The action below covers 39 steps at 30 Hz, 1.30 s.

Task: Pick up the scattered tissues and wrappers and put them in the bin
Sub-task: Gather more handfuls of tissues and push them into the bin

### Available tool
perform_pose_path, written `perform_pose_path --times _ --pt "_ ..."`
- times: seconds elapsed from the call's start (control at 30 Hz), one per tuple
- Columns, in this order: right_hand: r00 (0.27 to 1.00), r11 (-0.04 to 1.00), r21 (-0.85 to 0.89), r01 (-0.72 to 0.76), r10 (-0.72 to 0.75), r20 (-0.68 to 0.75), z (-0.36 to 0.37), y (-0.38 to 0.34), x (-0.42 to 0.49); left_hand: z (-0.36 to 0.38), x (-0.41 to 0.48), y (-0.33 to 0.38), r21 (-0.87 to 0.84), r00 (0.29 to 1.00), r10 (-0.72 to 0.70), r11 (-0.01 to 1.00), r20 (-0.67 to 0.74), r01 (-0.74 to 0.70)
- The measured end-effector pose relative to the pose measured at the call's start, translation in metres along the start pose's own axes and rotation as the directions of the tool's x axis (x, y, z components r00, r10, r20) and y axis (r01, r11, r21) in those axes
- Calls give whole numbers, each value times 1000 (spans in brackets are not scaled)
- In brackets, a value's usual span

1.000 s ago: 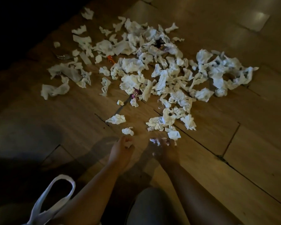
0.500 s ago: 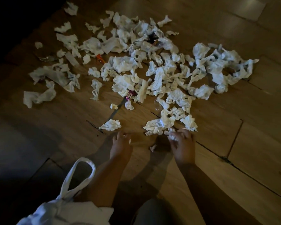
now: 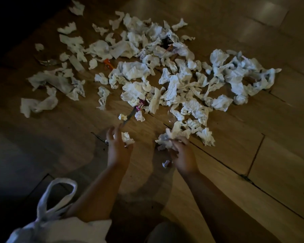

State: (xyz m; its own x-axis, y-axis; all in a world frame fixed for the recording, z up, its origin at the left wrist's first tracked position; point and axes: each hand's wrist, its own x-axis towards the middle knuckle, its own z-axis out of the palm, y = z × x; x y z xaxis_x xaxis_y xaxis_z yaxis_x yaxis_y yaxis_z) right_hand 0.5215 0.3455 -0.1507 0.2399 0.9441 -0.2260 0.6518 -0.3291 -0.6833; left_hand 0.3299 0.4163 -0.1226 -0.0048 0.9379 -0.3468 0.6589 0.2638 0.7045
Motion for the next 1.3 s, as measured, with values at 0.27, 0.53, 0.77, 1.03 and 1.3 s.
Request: perform_pose_path --times 0.27,0.53,0.77,1.03,1.3 --pt "983 986 -161 36 -6 186 3 -1 24 -7 19 -5 257 988 -143 959 60 123" --pt "908 943 195 -269 316 -276 -53 19 28 -6 21 -12 220 991 -102 968 -82 118" --pt "932 942 -112 -317 288 -220 -48 42 34 5 15 -7 -5 999 26 1000 -23 -26" --pt "873 894 376 -244 371 -316 -55 20 38 76 -14 5 136 886 273 929 376 -344" --pt "930 889 386 -245 328 -166 -73 29 77 77 -32 13 285 841 228 870 490 -401"
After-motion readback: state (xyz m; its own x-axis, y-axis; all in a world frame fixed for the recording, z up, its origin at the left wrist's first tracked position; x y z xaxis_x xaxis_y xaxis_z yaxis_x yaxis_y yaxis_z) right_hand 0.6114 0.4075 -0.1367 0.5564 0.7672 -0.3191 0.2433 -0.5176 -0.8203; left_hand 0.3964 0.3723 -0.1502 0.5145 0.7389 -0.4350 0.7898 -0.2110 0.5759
